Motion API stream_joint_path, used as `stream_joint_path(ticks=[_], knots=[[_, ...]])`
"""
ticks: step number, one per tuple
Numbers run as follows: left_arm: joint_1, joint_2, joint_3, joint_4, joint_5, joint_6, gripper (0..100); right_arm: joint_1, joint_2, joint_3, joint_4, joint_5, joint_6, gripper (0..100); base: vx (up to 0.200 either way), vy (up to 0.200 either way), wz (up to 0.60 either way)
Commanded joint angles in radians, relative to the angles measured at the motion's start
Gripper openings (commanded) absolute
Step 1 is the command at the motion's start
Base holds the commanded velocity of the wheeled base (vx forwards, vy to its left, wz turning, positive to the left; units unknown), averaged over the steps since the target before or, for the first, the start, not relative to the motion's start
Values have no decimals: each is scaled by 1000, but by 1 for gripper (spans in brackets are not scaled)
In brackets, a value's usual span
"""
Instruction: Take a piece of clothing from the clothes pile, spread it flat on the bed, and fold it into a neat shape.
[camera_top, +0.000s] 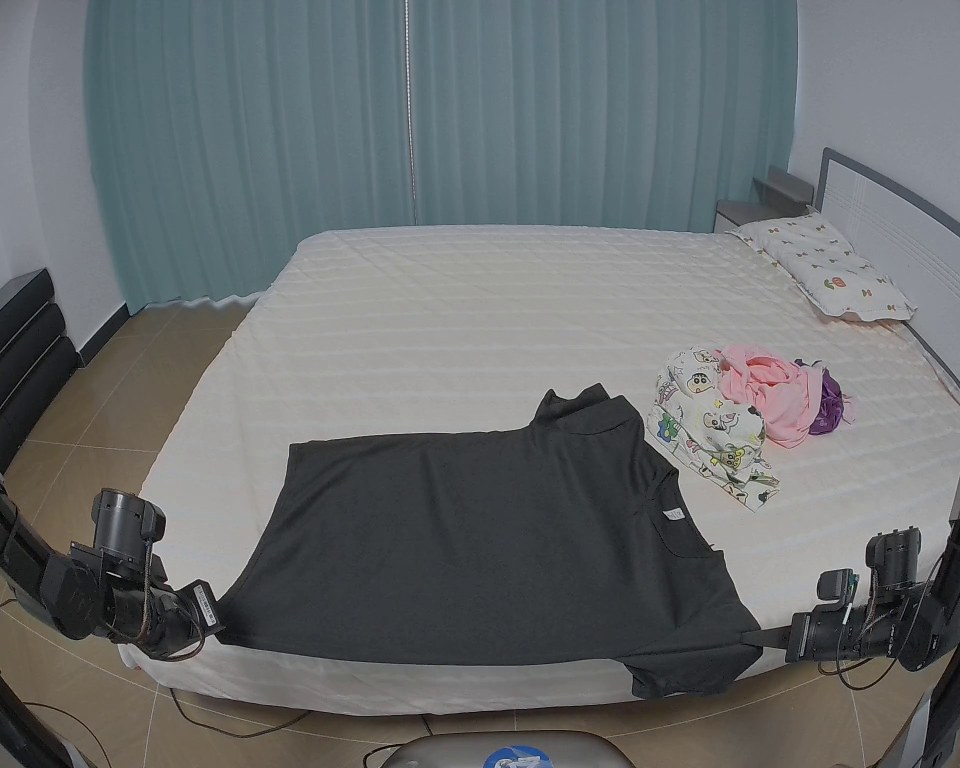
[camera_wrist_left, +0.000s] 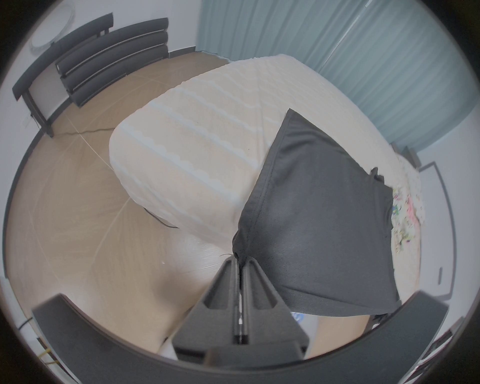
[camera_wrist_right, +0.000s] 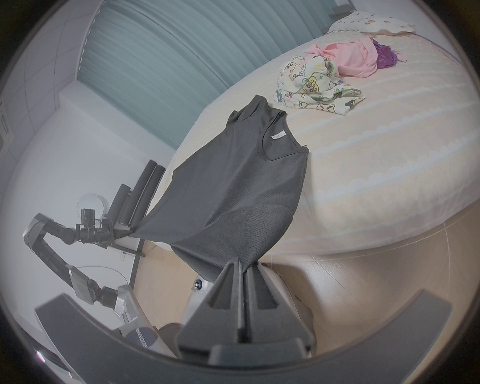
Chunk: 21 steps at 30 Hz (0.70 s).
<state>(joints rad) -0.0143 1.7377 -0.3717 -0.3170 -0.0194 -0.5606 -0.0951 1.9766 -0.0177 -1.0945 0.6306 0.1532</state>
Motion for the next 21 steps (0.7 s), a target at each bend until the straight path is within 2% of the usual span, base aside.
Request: stream_joint_path(ticks=[1, 7, 13, 21], knots=[[-9, -12, 25, 58, 19, 51, 0, -17, -59, 18, 44, 0, -30, 0, 0, 0, 0], [-9, -12, 17, 122, 13, 88, 0, -15, -59, 13, 61, 1, -38, 0, 0, 0, 0], [-19, -3, -3, 116, 9, 74, 0, -15, -81, -39, 54, 6, -32, 0, 0, 0, 0], [-19, 10, -130, 121, 9, 19, 0, -5, -22, -166, 62, 6, -27, 0, 0, 0, 0]])
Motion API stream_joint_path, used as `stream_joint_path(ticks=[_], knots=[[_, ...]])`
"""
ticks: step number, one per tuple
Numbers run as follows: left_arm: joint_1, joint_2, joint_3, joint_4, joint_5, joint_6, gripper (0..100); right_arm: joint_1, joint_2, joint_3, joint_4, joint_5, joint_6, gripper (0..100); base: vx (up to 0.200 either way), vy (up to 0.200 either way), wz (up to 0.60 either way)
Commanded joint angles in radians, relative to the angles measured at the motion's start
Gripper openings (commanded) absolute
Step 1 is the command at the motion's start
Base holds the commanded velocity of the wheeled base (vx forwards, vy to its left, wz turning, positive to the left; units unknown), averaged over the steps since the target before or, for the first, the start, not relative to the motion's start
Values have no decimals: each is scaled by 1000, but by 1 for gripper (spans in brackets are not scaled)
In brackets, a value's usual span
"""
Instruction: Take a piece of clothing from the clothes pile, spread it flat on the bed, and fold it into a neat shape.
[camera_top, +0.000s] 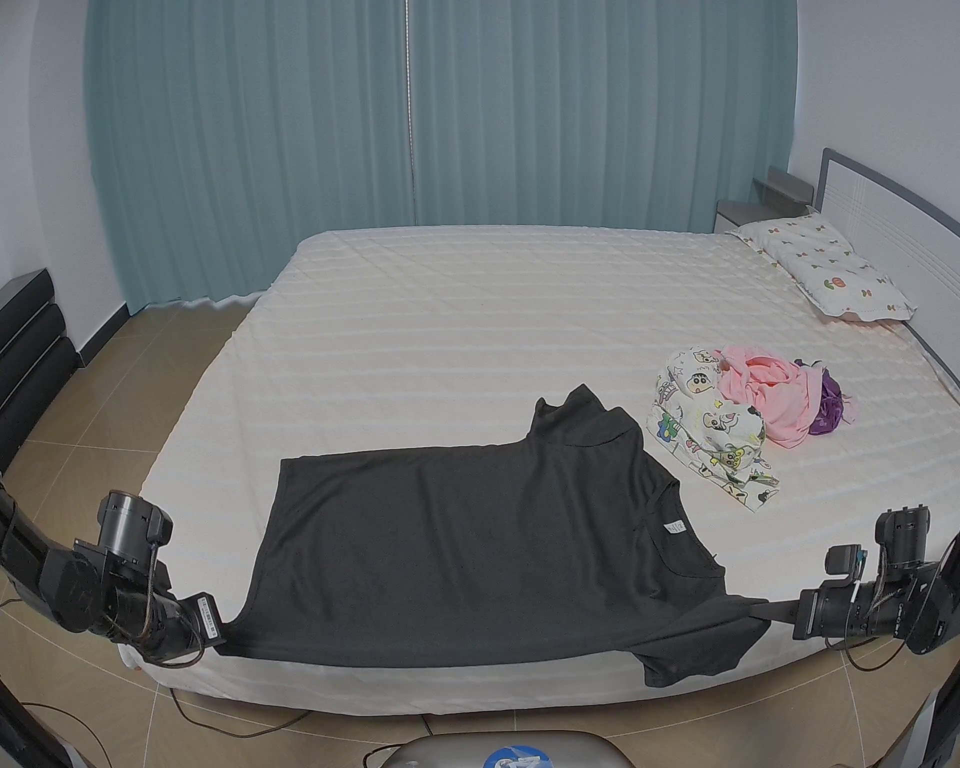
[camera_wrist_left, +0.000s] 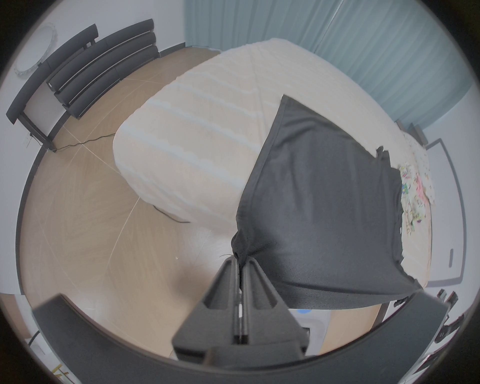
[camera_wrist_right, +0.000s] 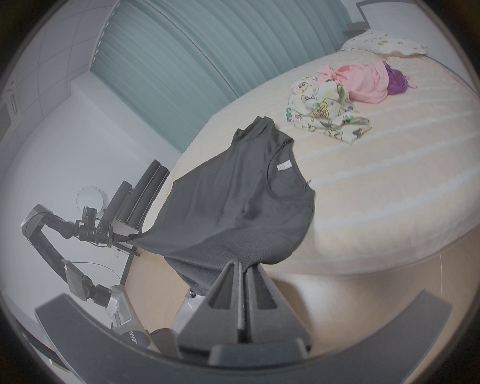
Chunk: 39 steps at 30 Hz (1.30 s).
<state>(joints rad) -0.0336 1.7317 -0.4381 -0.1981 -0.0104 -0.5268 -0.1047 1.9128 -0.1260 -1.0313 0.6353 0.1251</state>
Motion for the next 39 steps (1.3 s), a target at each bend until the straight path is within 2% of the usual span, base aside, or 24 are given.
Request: stream_joint_path(ticks=[1, 19, 25, 29, 39], knots=[[0, 25, -77, 2, 0, -16, 0, 8, 52, -72, 0, 3, 2, 0, 0, 0, 0], [-5, 318, -335, 5, 0, -53, 0, 40, 275, -330, 20, -13, 4, 0, 0, 0, 0], [-5, 362, -404, 8, 3, -68, 0, 40, 315, -376, 22, -14, 5, 0, 0, 0, 0], [-3, 402, -450, 8, 4, -70, 0, 43, 338, -422, 22, -39, 19, 0, 0, 0, 0], [-5, 470, -551, 31, 10, -70, 0, 85, 388, -503, 25, -59, 42, 0, 0, 0, 0]])
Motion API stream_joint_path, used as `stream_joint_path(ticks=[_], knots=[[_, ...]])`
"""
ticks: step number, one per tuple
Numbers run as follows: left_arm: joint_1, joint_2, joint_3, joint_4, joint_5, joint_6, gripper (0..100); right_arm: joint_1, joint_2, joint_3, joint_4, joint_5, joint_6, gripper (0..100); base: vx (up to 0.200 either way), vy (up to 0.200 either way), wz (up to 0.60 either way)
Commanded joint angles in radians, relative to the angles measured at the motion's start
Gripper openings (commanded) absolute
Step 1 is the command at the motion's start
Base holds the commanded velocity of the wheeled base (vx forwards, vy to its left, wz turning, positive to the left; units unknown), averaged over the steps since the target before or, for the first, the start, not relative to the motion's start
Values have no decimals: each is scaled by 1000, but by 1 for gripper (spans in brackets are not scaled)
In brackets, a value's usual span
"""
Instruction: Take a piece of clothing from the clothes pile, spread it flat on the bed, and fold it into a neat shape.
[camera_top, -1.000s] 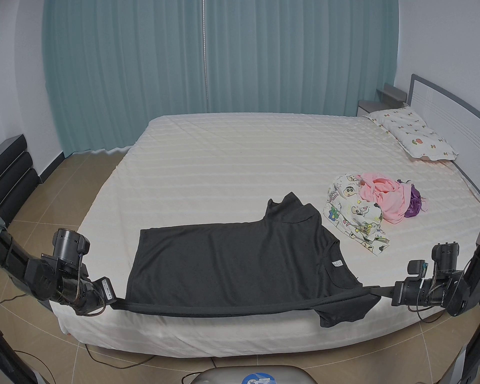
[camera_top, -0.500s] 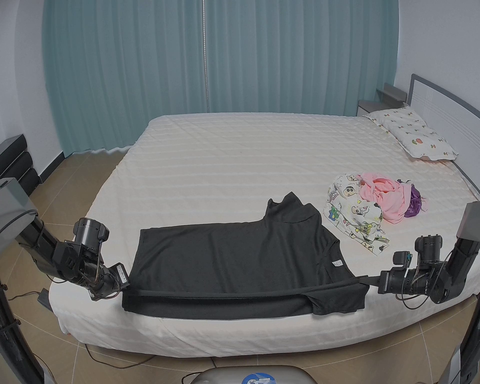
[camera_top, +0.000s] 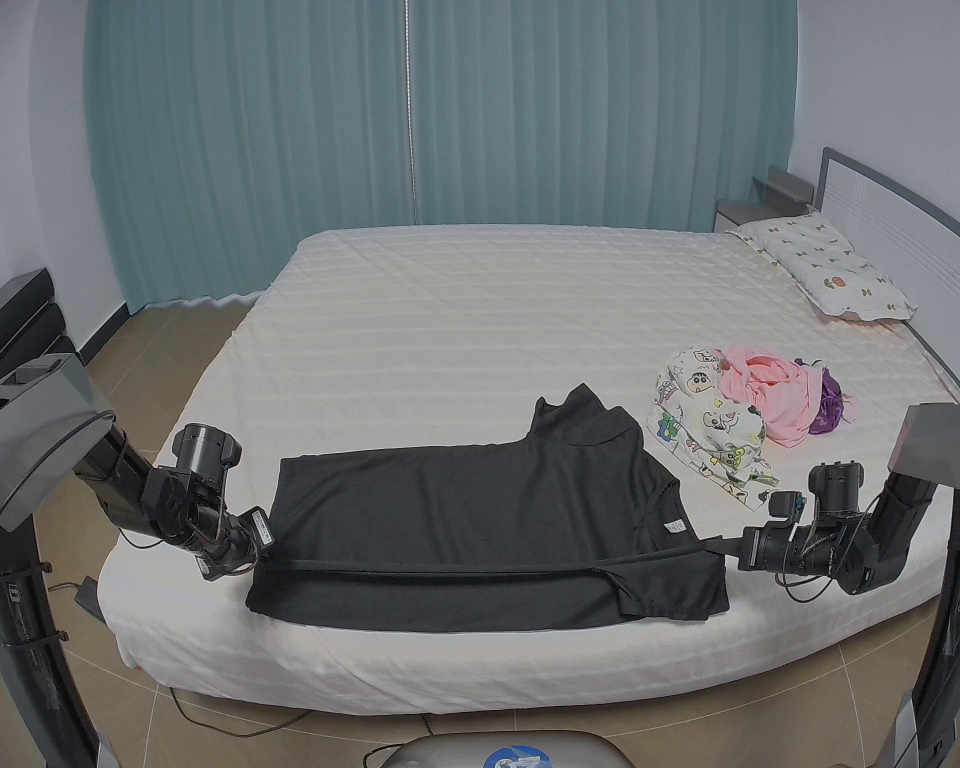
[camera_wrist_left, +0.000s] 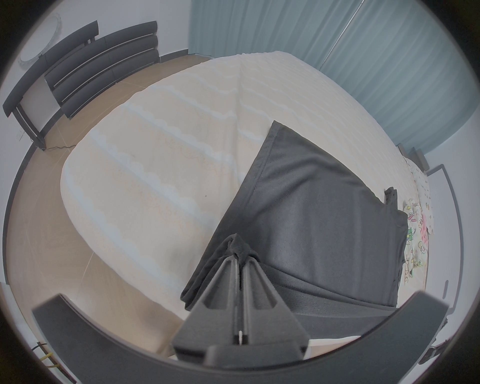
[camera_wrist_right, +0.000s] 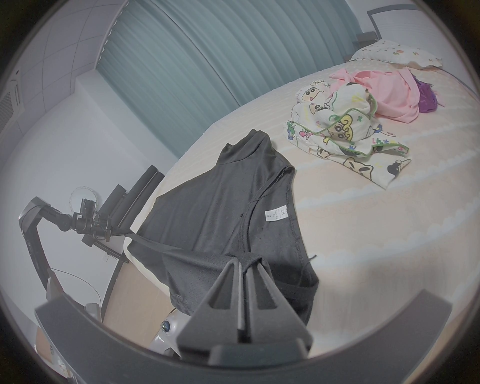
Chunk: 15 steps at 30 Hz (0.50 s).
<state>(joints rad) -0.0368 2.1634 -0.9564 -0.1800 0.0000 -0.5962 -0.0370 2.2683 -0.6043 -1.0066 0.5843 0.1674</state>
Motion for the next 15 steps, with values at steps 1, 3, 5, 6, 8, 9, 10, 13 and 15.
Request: stream_joint_path(ticks=[1, 3, 5, 6, 8, 9, 10, 13, 15], knots=[[-2, 41, -44, 19, 0, -1, 0, 20, 40, -32, 0, -17, 0, 0, 0, 0, 0], [-3, 49, -58, 28, 0, -1, 0, 26, 50, -42, 0, -30, 0, 0, 0, 0, 0], [-6, 69, -87, 45, 2, -5, 0, 37, 76, -72, -1, -61, 0, 0, 0, 0, 0], [-5, 73, -94, 47, 2, -14, 0, 42, 80, -88, -1, -69, 0, 0, 0, 0, 0], [-5, 75, -104, 47, 3, -24, 0, 46, 82, -97, 0, -69, 0, 0, 0, 0, 0], [-5, 76, -111, 47, 3, -31, 0, 49, 86, -109, 0, -70, 0, 0, 0, 0, 0], [-6, 78, -114, 47, 3, -36, 0, 52, 88, -118, 0, -70, 0, 0, 0, 0, 0], [-6, 90, -119, 47, 3, -37, 0, 63, 100, -137, 0, -73, 0, 0, 0, 0, 0], [-6, 101, -128, 47, 3, -39, 0, 69, 112, -154, 0, -86, 1, 0, 0, 0, 0]])
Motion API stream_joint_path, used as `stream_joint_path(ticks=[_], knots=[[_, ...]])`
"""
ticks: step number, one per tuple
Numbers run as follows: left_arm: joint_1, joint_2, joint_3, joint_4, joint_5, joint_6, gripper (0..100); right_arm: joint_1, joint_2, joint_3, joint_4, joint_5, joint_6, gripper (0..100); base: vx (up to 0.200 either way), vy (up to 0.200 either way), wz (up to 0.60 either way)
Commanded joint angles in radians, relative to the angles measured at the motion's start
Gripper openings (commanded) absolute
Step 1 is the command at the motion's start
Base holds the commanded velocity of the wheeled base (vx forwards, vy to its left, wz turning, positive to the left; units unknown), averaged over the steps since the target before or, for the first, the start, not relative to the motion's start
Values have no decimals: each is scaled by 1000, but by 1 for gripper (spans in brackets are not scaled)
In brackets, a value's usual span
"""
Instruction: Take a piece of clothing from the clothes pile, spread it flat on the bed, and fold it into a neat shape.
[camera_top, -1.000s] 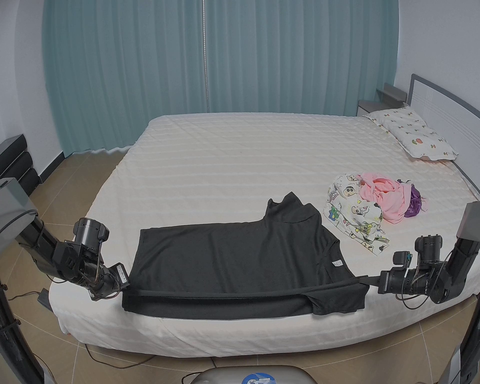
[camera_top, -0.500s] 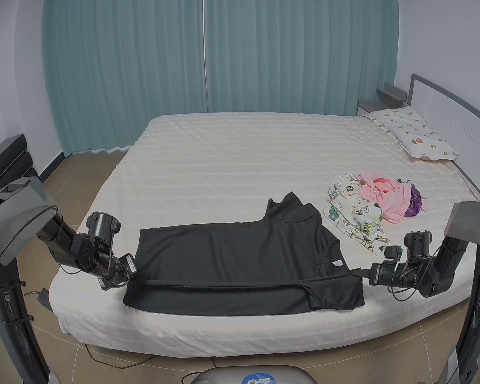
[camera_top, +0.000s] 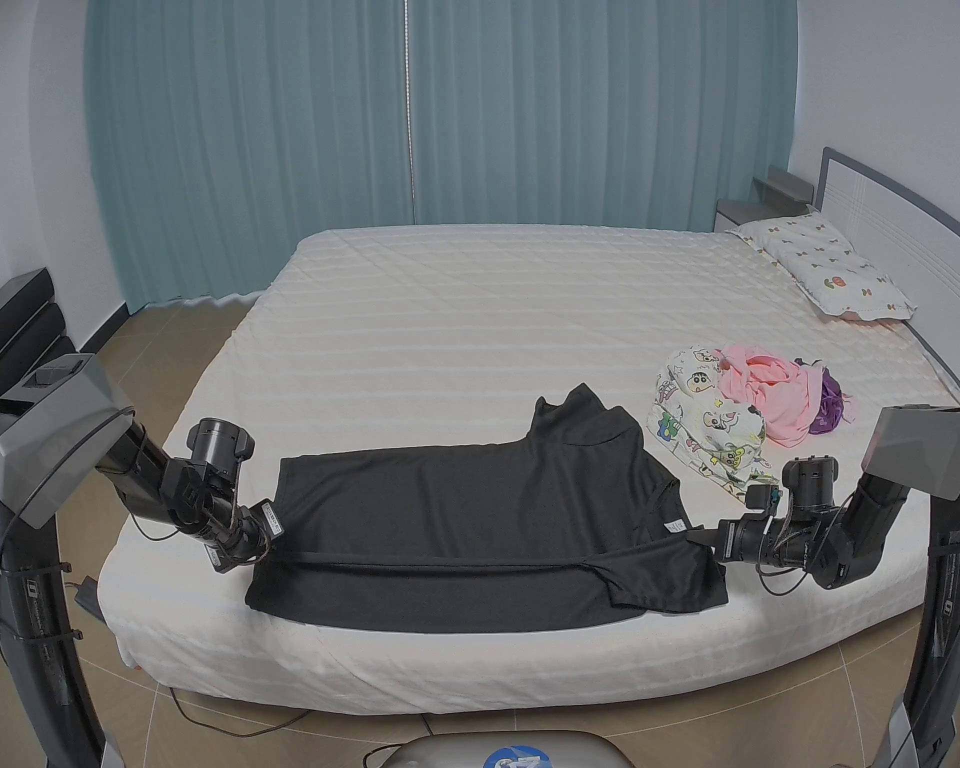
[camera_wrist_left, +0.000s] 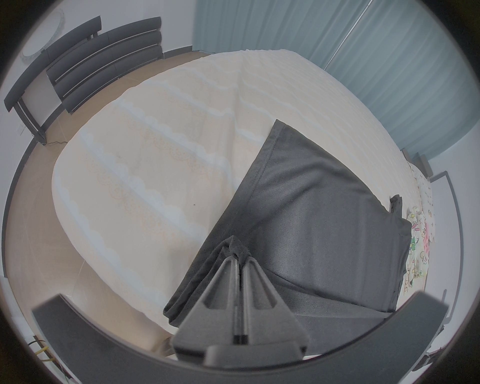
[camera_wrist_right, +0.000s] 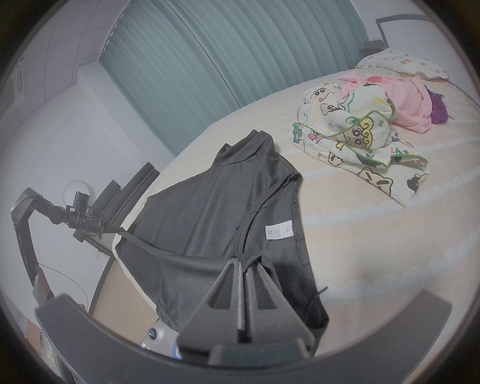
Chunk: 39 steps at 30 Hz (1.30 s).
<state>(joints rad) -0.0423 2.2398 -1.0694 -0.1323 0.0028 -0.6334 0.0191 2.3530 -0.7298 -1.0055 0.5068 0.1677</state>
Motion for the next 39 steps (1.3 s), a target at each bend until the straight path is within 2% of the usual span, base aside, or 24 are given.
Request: stream_joint_path(ticks=[1, 12, 13, 16, 21, 25, 28, 30, 31, 33, 39], knots=[[-1, 32, -20, -1, 0, -6, 0, 16, 37, -37, -1, -16, 1, 0, 0, 0, 0], [-1, 78, -60, 5, 0, -60, 0, 21, 60, -99, 48, -33, 3, 0, 0, 0, 0], [-1, 78, -64, 10, -1, -61, 100, 21, 60, -100, 47, -33, 3, 100, 0, 0, 0], [-1, 80, -83, 30, -4, -69, 100, 22, 57, -95, 38, -31, 27, 100, 0, 0, 0], [9, 66, -103, 63, -29, -114, 100, 10, -11, -86, -19, -36, 265, 100, 0, 0, 0], [42, -9, -78, 66, -99, -120, 100, -7, -75, -51, -27, -65, 349, 100, 0, 0, 0], [62, -69, -38, 65, -133, -118, 100, -13, -126, -5, -28, -96, 408, 100, 0, 0, 0], [82, -132, 23, 65, -164, -118, 100, -8, -190, 64, -30, -125, 481, 100, 0, 0, 0], [82, -132, 23, 65, -164, -118, 100, -8, -190, 64, -30, -125, 481, 100, 0, 0, 0], [102, -203, 115, 57, -214, -120, 100, -1, -264, 170, -30, -156, 576, 100, 0, 0, 0], [114, -278, 235, 48, -247, -149, 100, 8, -340, 314, -38, -149, 725, 100, 100, 0, 0]])
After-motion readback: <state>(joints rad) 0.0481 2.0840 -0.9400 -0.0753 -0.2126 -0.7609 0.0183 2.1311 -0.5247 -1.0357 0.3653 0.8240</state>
